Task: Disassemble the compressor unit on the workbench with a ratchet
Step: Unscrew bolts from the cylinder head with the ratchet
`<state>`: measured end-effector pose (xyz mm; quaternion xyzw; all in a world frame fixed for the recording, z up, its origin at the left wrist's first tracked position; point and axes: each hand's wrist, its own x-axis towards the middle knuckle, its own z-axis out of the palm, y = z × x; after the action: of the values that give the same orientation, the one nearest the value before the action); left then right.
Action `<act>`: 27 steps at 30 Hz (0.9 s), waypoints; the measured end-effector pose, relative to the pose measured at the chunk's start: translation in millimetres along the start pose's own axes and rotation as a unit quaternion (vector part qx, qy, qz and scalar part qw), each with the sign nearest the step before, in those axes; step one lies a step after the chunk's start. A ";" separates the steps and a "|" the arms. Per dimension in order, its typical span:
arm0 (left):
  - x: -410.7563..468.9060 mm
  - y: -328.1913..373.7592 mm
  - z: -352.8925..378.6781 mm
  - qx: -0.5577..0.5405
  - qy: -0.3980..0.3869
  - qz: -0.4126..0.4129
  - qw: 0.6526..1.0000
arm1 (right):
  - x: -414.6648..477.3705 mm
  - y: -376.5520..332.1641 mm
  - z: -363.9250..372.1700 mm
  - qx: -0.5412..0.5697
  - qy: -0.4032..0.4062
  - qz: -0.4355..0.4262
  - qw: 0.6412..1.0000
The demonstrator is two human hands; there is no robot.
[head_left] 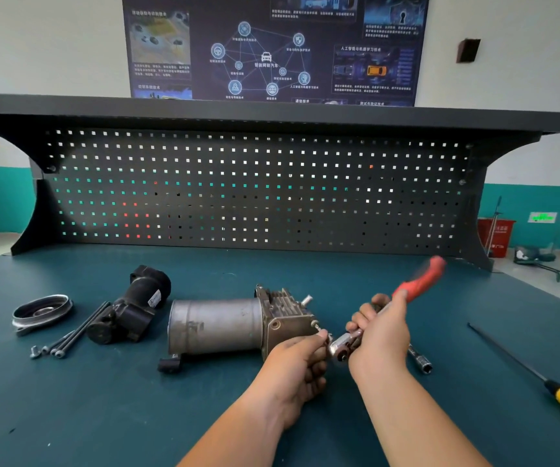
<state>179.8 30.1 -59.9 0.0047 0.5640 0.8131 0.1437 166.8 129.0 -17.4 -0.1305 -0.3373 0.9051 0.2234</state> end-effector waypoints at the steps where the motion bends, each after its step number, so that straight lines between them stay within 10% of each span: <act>1: 0.6 -0.2 0.1 0.001 -0.002 0.000 1.000 | -2.7 0.8 2.0 -0.041 -0.027 -0.043 0.998; 5: 1.6 -4.3 -8.5 0.019 -0.017 0.015 1.000 | -17.6 13.2 2.4 -0.219 -0.208 -0.260 0.917; 8: -2.1 3.3 5.7 -0.039 -0.081 0.100 0.991 | -24.8 22.7 0.8 -0.439 -0.343 -0.402 0.727; 11: -9.9 30.4 12.6 -0.369 -0.065 0.229 0.898 | -26.8 31.0 3.7 -0.553 -0.380 -0.463 0.579; 14: 1.0 -0.5 2.7 -0.098 -0.016 0.167 0.981 | -26.9 30.7 3.0 -0.484 -0.390 -0.399 0.675; 20: 7.6 -2.8 -5.6 -0.001 0.006 0.008 1.000 | -21.7 19.7 6.8 -0.160 -0.222 -0.212 0.938; 27: 5.4 -2.3 -3.9 -0.002 0.008 0.011 1.000 | 4.2 4.4 -3.6 0.114 0.032 0.043 0.992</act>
<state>174.5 28.6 -64.3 0.0038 0.5636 0.8157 0.1304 163.2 130.1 -23.4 -0.1472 -0.2192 0.9417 0.2085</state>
